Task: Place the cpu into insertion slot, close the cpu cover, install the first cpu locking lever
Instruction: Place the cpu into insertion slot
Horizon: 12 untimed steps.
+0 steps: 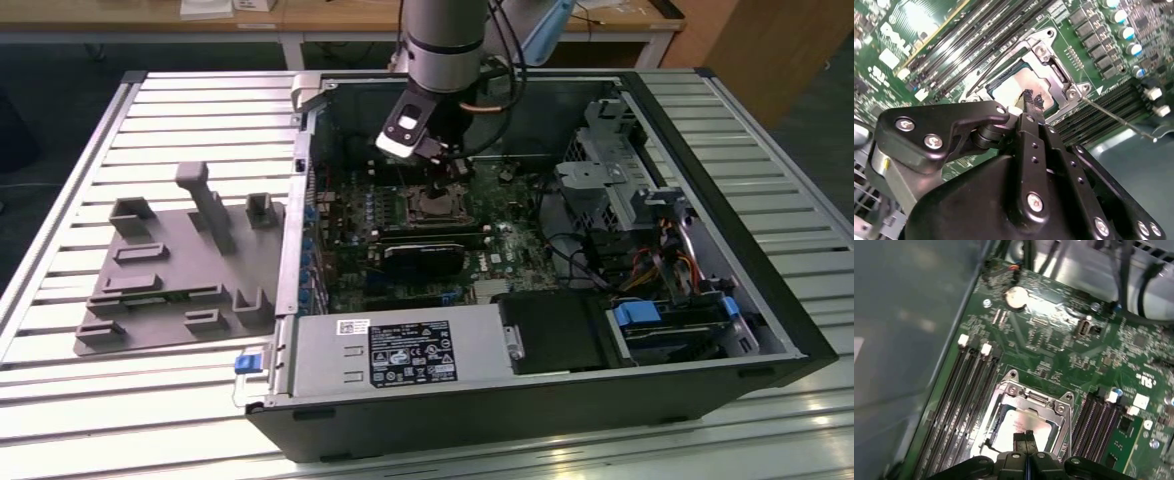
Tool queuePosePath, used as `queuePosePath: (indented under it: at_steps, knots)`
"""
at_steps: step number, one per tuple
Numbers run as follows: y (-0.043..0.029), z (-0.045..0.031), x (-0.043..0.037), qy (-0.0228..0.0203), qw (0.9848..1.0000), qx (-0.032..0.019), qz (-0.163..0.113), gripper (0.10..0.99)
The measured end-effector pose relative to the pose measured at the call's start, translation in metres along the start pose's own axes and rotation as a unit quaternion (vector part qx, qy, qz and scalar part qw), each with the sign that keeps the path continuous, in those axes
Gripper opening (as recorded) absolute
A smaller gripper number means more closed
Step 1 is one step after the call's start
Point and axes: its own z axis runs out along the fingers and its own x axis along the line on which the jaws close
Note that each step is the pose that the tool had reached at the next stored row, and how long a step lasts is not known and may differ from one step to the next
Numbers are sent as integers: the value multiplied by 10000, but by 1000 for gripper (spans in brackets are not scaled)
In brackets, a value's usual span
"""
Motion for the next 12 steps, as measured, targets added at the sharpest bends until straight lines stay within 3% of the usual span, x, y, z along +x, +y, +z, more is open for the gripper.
queuePosePath:
  at_steps: [6,12]
  knots:
    - [0,2,0,10,9985,-11,-547,102]
    - [0,3,0,19,9940,-22,-1096,102]
